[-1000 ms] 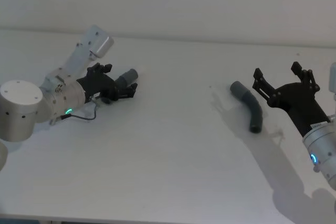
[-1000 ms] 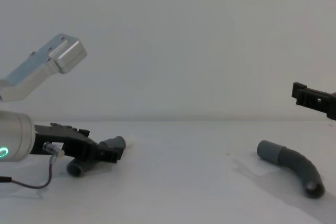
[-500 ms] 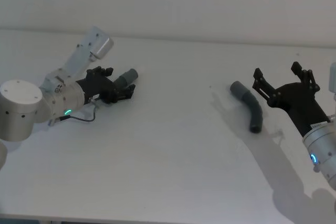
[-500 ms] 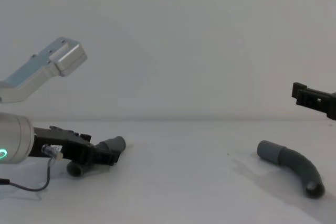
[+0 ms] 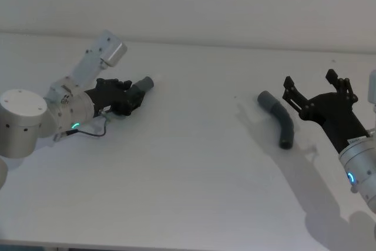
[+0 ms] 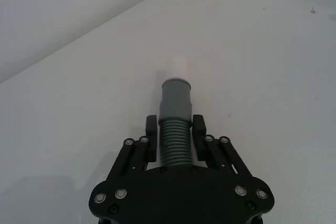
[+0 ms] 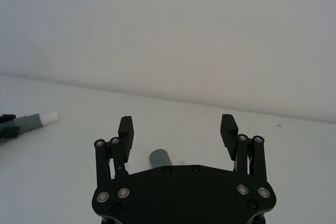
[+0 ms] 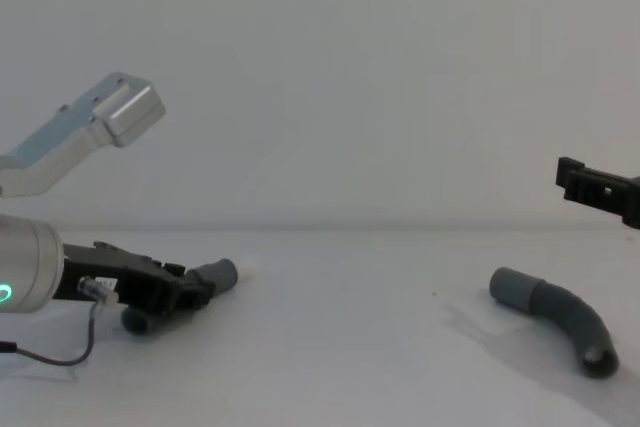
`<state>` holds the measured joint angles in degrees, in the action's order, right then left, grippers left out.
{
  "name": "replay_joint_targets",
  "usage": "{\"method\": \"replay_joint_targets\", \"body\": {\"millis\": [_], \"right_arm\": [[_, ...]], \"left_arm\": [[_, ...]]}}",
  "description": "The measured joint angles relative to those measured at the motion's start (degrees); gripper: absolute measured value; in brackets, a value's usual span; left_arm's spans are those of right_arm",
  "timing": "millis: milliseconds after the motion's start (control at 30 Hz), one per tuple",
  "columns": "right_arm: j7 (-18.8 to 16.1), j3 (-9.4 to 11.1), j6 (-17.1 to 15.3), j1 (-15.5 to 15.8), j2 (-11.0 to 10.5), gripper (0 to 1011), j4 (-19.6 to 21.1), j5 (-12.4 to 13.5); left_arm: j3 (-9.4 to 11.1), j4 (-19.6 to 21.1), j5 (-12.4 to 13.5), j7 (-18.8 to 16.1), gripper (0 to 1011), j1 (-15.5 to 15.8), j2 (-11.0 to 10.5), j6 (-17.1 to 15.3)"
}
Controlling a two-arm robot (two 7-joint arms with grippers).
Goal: Use both hands to pick up one end of the pipe from the table, align the ends, and insert them.
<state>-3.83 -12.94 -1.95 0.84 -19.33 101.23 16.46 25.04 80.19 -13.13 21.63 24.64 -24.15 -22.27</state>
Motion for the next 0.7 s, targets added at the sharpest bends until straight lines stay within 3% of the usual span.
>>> {"method": "replay_joint_targets", "body": {"millis": [167,700], "right_arm": [[0.0,0.0,0.0,0.0,0.0,1004,0.0,0.0],[0.0,0.0,0.0,0.0,0.0,1004,0.0,0.0]], "left_arm": [[0.0,0.0,0.0,0.0,320,0.0,0.0,0.0],[0.0,0.0,0.0,0.1,318,0.0,0.0,-0.1]]}}
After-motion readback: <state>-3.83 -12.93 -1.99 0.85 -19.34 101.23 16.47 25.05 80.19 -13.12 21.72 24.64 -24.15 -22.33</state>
